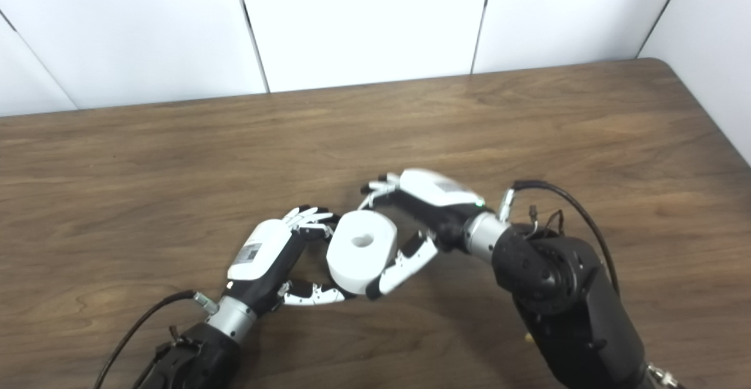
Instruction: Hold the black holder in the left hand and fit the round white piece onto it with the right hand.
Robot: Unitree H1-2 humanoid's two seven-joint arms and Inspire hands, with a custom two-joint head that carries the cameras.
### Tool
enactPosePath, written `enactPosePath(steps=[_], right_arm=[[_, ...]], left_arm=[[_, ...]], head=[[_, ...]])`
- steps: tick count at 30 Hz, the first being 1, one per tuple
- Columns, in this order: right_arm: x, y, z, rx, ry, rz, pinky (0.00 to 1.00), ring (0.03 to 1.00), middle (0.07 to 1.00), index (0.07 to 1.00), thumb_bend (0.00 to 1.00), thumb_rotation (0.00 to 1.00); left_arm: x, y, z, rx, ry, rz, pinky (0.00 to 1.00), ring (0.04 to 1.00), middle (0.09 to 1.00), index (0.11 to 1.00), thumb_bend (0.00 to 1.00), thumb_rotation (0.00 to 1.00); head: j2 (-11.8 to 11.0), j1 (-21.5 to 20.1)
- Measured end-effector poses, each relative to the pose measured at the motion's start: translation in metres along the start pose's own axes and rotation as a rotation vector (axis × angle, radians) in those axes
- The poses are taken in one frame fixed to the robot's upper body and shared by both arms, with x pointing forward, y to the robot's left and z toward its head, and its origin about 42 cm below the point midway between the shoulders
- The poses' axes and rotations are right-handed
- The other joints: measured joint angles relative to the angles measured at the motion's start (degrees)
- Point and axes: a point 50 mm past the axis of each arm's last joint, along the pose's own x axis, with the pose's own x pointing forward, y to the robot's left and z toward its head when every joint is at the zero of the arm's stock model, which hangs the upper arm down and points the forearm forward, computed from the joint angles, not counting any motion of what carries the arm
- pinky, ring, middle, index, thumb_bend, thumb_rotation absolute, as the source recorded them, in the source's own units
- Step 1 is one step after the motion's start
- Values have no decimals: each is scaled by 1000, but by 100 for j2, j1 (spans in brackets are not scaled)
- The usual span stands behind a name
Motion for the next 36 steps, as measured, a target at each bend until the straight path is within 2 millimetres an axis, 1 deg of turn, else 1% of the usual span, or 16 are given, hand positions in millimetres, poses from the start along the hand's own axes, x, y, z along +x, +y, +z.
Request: enactPosePath(steps=[9,17,23,27,32,36], right_arm=[[1,-2,0,-13,9,20,996,1000,977,884,1000,472],[1,-2,0,-13,9,22,1000,1000,977,893,1000,481],[1,-4,1,-18,10,28,1000,1000,999,956,1000,526],[0,-14,0,-26,19,25,1000,1000,1000,995,1000,544],[-5,-33,-3,-21,31,-14,1000,1000,1000,1000,1000,553],[-13,-45,-5,-4,22,-50,1000,1000,1000,1000,1000,558]], left_arm=[[0,0,0,0,-1,1,925,900,824,488,516,47],[0,0,0,0,-2,1,929,901,824,488,516,46],[1,0,0,-1,-2,0,931,901,825,488,516,46],[1,0,1,-1,-2,1,927,898,824,488,517,46],[2,0,0,-1,-3,-1,929,900,822,488,517,45],[2,0,0,-2,-3,-1,931,901,822,488,516,45]], head=[[0,0],[-44,0],[-62,18],[-79,18],[-97,26],[-123,18]])
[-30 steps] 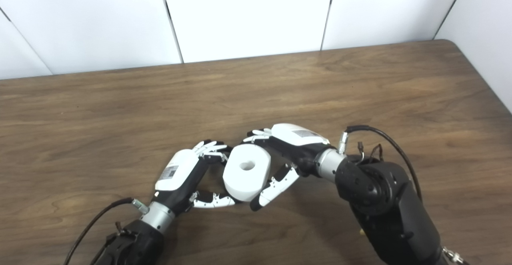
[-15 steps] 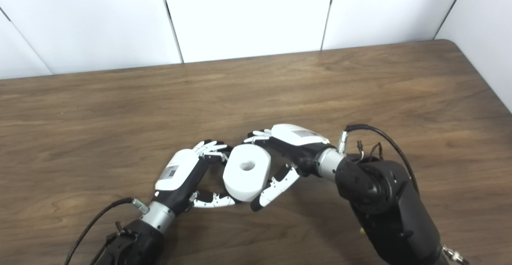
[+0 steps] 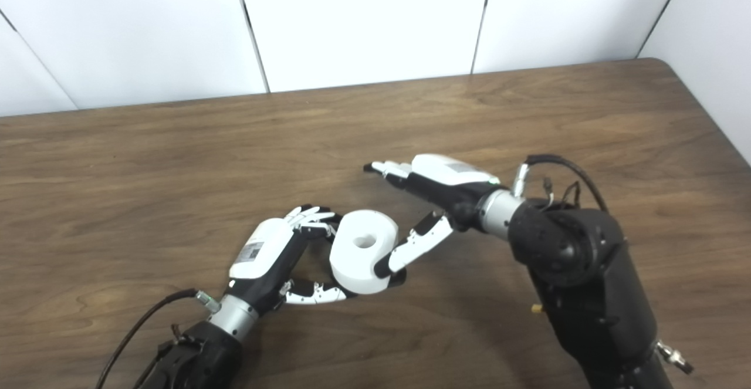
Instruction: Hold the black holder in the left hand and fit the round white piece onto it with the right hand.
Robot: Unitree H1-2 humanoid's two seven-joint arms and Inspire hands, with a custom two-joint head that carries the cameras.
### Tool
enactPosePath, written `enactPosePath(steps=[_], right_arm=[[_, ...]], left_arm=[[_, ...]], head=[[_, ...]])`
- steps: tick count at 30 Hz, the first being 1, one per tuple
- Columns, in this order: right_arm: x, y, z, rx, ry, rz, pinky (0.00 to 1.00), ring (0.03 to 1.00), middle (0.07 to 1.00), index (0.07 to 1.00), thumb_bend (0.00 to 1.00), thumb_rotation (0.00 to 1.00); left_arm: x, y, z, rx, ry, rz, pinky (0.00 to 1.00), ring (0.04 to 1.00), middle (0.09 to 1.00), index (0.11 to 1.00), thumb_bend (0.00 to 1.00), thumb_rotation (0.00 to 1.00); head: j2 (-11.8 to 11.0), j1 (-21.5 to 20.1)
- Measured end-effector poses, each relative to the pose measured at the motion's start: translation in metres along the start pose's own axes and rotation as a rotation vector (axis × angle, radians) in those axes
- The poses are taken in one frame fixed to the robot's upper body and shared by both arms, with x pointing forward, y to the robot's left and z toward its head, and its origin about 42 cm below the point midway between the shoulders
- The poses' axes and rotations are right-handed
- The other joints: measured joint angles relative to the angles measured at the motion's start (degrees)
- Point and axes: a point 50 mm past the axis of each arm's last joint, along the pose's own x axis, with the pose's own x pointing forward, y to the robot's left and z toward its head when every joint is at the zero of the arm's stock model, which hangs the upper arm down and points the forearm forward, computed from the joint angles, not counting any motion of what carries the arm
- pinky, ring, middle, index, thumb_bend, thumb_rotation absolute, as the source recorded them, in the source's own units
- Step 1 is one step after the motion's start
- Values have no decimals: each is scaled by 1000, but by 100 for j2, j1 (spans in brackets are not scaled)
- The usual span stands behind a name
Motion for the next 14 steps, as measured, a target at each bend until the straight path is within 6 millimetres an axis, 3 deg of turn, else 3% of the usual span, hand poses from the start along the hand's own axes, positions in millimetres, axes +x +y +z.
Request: enactPosePath(steps=[10,14], right_arm=[[-14,-18,-8,14,4,-42,996,1000,1000,1000,1000,578],[-18,-30,-8,6,-4,-77,933,1000,1000,1000,1000,626]], left_arm=[[0,0,-1,2,-2,-1,930,903,821,488,516,47],[0,0,-1,2,-2,-2,930,902,818,488,516,49]], head=[[-9,0],[-9,9]])
